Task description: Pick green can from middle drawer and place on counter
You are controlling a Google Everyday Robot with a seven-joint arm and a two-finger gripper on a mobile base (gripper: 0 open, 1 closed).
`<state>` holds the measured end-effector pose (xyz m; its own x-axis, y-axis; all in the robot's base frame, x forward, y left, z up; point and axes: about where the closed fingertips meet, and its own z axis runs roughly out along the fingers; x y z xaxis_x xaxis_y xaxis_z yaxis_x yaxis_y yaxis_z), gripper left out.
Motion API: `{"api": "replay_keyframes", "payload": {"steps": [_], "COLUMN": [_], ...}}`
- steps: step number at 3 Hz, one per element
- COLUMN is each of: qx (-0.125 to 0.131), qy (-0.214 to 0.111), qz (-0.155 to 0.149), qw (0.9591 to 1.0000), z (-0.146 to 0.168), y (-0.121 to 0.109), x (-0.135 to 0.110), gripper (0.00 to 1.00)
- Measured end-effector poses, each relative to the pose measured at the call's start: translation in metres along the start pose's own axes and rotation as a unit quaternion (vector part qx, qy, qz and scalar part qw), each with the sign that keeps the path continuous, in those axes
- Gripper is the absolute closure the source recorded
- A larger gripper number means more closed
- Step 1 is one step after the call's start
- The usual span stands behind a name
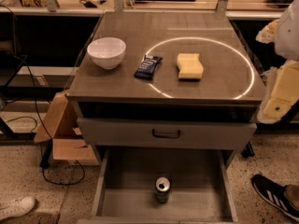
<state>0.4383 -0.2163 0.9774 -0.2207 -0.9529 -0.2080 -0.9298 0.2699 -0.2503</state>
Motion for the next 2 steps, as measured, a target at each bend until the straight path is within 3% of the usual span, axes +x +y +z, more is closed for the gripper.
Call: {"api": "replay_keyframes", "payload": {"steps": [2], "qx": [-0.008], "qy": [-0.009], "qz": [0.016], "qw": [0.9998], "z": [0.017], "y": [0.012], "x": [0.004], "gripper": [0.00]}}
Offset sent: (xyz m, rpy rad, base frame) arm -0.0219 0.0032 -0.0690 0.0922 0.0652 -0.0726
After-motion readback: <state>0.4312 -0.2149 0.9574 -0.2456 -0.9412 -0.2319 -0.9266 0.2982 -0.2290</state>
